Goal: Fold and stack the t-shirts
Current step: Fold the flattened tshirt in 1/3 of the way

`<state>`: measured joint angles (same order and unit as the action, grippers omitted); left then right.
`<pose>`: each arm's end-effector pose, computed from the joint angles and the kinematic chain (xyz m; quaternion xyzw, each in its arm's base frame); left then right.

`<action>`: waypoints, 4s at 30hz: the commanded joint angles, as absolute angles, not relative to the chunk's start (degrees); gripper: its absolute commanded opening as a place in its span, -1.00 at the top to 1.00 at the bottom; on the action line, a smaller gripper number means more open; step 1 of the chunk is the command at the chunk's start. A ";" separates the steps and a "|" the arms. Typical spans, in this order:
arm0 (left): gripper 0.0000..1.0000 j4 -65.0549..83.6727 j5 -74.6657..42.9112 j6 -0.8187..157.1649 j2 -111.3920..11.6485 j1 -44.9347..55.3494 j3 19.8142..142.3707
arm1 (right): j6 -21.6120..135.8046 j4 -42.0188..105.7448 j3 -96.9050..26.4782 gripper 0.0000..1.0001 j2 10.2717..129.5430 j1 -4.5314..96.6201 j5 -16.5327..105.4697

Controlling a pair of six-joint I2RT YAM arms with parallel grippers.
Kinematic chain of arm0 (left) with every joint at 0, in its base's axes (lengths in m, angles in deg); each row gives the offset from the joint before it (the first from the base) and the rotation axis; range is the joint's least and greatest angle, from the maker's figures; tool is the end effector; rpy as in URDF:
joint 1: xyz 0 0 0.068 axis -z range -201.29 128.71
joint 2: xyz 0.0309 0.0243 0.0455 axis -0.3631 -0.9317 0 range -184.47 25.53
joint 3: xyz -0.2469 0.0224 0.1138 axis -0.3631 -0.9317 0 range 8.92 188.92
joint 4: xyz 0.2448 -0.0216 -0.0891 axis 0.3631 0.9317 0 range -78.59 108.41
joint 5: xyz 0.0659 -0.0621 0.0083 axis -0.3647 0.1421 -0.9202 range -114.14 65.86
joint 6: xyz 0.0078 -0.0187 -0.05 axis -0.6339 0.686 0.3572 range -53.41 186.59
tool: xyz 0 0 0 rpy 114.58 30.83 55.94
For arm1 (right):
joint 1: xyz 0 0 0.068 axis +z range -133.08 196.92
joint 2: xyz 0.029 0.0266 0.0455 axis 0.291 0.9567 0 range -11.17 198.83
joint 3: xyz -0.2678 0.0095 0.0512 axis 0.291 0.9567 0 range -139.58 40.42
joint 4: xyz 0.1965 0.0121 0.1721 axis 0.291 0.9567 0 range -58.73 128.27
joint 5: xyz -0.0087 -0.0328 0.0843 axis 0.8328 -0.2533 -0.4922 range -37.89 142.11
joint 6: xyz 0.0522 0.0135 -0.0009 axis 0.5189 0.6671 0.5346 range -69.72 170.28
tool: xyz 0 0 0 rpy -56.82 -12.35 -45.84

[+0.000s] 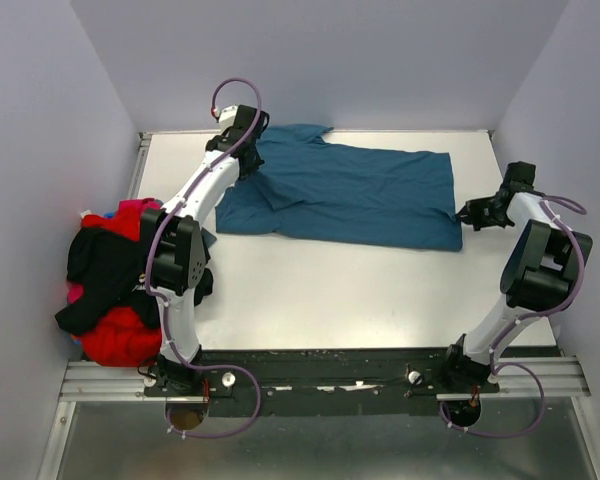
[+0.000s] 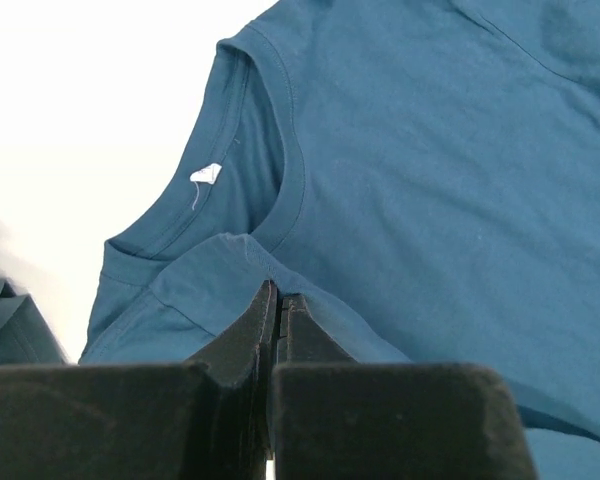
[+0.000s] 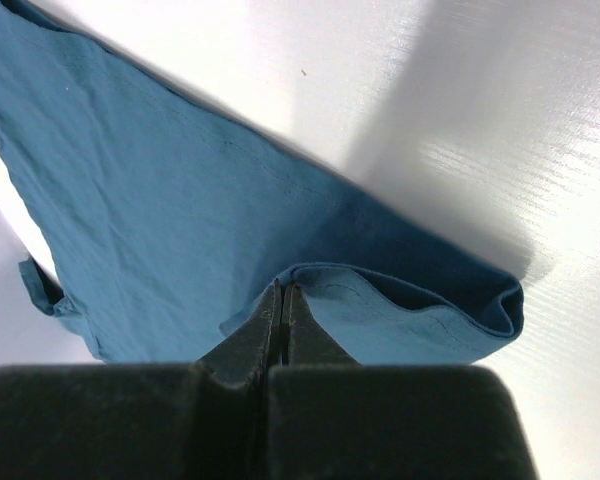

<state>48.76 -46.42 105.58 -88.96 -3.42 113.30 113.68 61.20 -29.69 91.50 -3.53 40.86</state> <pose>0.4357 -0.1264 0.2909 -0.2365 0.8860 -0.0111 0.3986 0.3463 -0.1218 0.1931 0.6285 0.7348 0.1752 0.1853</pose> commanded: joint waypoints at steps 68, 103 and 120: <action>-0.41 30.65 -42.94 123.54 -70.35 -6.88 68.78 | 110.22 57.37 -11.79 0.99 79.88 -2.33 53.87; 1.00 15.27 -48.30 126.18 -71.33 -9.60 60.16 | 109.43 58.60 -12.93 0.99 79.53 -2.42 52.46; 1.00 34.80 -53.41 121.08 -61.76 -9.69 79.96 | 110.22 72.14 -26.83 0.99 70.23 -2.42 54.91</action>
